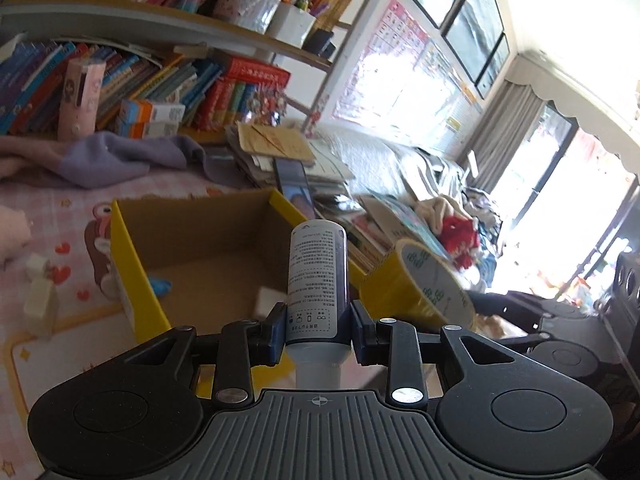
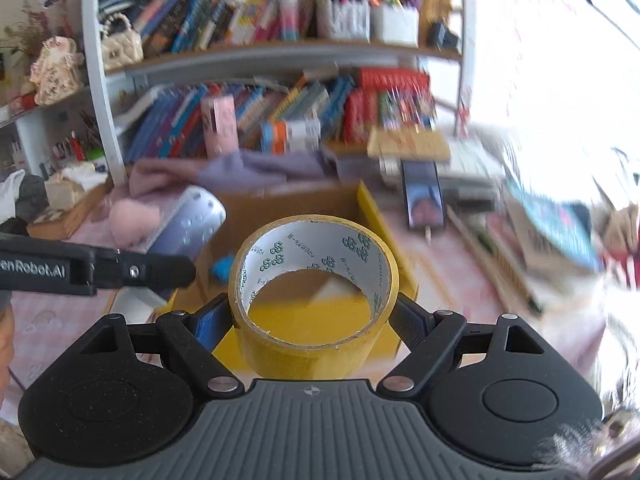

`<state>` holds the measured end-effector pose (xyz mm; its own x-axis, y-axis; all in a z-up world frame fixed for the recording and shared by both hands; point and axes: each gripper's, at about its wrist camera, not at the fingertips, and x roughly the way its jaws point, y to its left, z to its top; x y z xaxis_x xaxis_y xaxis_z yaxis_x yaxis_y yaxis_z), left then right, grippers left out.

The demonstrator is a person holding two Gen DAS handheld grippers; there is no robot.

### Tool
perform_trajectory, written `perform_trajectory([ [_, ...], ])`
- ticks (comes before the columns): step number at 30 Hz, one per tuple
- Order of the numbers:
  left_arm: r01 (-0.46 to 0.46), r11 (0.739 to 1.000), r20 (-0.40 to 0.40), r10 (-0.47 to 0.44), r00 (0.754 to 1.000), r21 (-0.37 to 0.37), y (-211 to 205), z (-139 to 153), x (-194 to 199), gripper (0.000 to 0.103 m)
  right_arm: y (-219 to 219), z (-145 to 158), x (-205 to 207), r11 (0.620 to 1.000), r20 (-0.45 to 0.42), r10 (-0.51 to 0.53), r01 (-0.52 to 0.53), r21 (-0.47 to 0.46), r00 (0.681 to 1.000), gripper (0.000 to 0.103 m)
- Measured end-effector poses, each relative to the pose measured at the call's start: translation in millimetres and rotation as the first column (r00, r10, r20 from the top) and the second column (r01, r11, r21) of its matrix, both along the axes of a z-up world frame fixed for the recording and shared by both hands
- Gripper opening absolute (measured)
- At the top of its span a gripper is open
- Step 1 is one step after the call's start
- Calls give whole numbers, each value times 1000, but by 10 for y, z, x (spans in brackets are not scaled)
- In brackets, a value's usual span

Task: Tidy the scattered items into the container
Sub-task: 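Carry the glue bottle and yellow tape roll over the yellow box with both tools, then lower into the box and open both tools to release bottle and tape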

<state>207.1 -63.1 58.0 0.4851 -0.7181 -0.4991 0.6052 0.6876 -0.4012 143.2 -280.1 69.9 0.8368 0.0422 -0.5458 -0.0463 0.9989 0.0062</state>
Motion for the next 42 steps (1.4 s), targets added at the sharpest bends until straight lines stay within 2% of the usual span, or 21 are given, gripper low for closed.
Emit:
perform_trajectory([
  [5,-108,993,19,107,994,55,-192,-12,349,31,-153,56,577,992,28,103,-101,-70,994,83],
  [10,-217,964,11,218,976,153,-288,-177,683,31,-233,-34,1097,977,8,199,-198,-83,980,83],
  [15,-231,943,-24,243,970,239,-418,-367,811,31,-198,-259,1498,950,-57,288,-292,-111,956,83],
  [18,-233,922,-43,259,965,309,-500,-489,899,31,-102,-403,1657,914,-90,346,-357,-192,934,83],
  [21,-247,913,-79,286,955,325,-477,-578,965,31,-47,-546,1776,880,-136,395,-417,-229,909,83],
  [28,-212,895,-42,248,968,392,-675,-645,1033,31,83,-811,2028,789,-226,458,-510,-343,860,83],
  [36,-211,859,20,228,973,467,-815,-685,1097,30,210,-1055,2212,653,-374,540,-656,-379,754,83],
  [39,-223,860,22,240,971,459,-810,-687,1103,30,265,-1102,2224,624,-395,552,-678,-389,734,83],
  [42,-231,863,16,251,968,450,-794,-686,1108,30,284,-1131,2244,622,-412,551,-686,-377,726,83],
])
